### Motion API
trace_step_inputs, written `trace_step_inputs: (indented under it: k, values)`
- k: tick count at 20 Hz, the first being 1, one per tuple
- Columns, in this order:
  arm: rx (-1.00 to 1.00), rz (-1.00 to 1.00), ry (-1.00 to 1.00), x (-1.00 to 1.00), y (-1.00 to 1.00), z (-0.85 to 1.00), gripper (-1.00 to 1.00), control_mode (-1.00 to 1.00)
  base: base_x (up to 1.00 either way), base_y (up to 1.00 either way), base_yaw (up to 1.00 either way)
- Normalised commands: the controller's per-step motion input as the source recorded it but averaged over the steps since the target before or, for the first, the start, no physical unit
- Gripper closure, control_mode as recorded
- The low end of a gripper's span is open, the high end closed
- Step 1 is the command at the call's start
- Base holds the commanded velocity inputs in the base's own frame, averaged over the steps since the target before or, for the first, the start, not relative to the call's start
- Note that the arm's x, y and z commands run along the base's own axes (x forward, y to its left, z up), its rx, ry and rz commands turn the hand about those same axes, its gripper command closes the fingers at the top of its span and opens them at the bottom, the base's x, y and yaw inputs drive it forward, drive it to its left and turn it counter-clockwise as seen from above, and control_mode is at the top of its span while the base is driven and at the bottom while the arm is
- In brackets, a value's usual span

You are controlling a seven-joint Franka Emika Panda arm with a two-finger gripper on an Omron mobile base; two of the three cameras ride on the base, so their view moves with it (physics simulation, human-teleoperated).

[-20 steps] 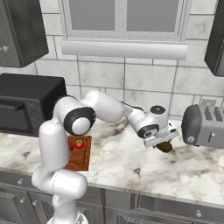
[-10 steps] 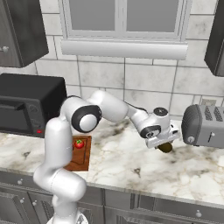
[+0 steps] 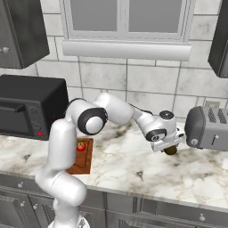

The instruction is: Place the avocado, onion, tomato, and bell pepper on the cutting board.

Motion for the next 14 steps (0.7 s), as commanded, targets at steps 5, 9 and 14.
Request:
trace_step_inputs:
  k: [5, 9, 14]
  values:
    - [0.00, 0.00, -0.03, -0.11, 0.07, 0.35, 1.00, -1.00, 0.00, 0.00, 0.00]
    - [0.00, 0.02, 0.00, -0.19, 0.56, 0.75, 1.00, -1.00, 0.00, 0.00, 0.00]
    - [0.00, 0.02, 0.00, -0.45, 0.96, 0.57, 1.00, -1.00, 0.00, 0.00, 0.00]
